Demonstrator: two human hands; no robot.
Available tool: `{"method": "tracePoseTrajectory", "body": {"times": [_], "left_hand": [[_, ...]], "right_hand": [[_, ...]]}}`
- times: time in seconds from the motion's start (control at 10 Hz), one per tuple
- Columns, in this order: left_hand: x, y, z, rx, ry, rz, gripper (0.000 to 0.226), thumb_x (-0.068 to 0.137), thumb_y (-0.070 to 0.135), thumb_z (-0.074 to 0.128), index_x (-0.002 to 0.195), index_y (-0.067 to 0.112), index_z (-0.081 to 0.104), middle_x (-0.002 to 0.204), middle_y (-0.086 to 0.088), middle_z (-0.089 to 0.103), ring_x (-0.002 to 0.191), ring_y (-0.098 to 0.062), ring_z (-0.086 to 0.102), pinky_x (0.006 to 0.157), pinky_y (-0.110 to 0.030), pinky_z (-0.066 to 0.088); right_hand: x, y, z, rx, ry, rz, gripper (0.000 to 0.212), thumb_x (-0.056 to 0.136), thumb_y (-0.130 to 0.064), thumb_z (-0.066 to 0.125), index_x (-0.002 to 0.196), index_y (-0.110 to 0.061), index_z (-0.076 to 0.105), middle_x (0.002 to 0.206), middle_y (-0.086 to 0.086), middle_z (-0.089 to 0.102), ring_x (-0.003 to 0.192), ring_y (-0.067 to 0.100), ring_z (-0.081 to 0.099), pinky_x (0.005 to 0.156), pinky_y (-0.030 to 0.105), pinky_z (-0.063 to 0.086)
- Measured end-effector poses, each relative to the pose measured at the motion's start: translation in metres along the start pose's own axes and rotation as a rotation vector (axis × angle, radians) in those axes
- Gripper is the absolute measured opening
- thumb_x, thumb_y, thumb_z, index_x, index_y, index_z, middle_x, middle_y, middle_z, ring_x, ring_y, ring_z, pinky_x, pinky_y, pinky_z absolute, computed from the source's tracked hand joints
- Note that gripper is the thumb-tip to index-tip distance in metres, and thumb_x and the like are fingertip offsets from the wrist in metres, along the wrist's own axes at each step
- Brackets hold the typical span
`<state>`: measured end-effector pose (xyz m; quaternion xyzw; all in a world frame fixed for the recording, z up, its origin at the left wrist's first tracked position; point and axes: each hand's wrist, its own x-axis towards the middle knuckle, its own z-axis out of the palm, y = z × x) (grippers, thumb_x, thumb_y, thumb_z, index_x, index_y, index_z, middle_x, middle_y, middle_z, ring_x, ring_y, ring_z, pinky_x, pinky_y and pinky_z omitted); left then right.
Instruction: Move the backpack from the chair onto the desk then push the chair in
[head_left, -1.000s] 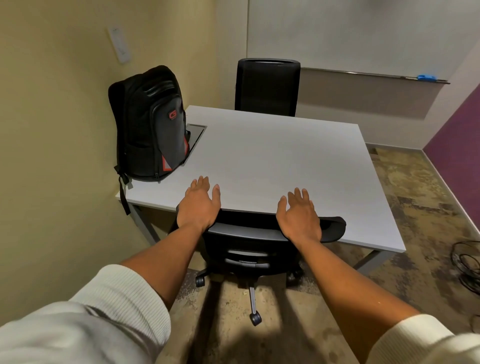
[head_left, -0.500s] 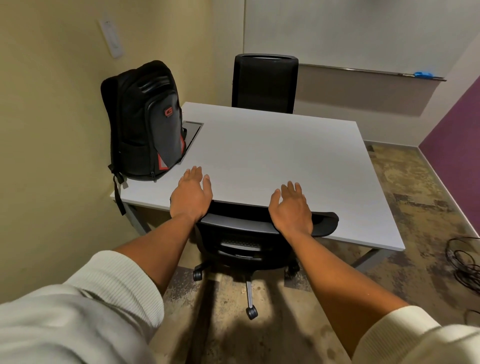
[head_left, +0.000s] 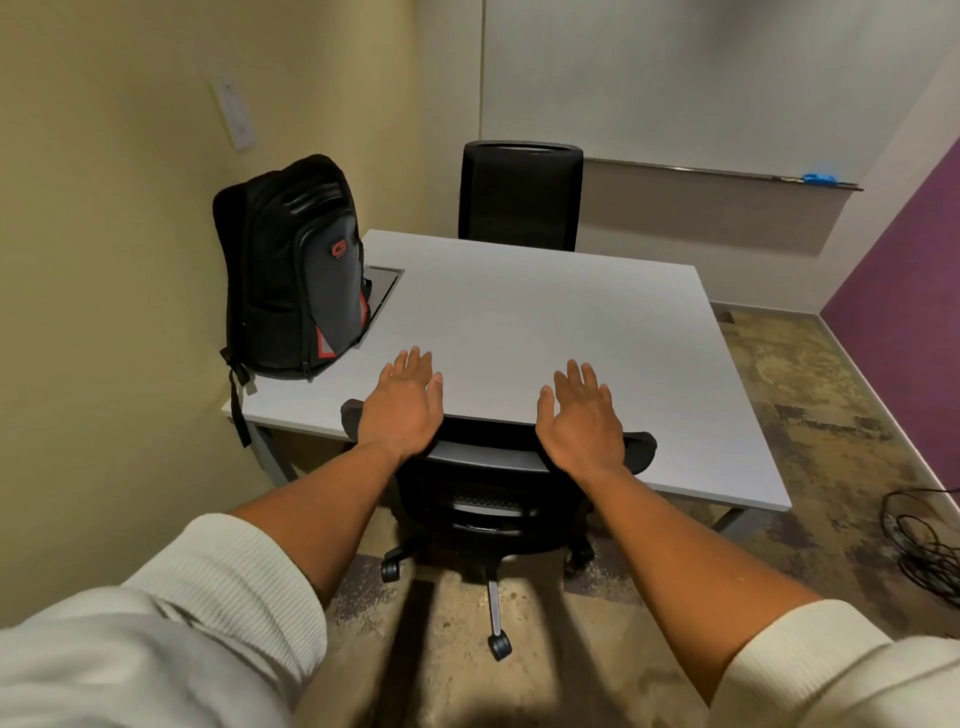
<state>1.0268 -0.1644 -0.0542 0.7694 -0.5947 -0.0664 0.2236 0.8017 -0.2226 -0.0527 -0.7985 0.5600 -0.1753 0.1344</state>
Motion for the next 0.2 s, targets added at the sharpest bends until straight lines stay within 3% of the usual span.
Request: {"method": "tracePoseTrajectory", "body": {"times": [0.2], "left_hand": [[-0.0020, 0.0171, -0.0186, 0.073, -0.048, 0.066, 0.057, 0.106, 0.036, 0.017, 0.155, 0.006, 0.018, 0.164, -0.014, 0.014, 0.152, -0.026, 0.005, 0.124, -0.040, 0.006]], "right_hand": [[-0.0006, -0.0060, -0.0220, -0.013, -0.003, -0.066, 0.058, 0.106, -0.038, 0.020, 0.156, -0.009, 0.024, 0.167, 0.008, 0.008, 0.153, 0.020, -0.001, 0.124, 0.038, -0.003]]}}
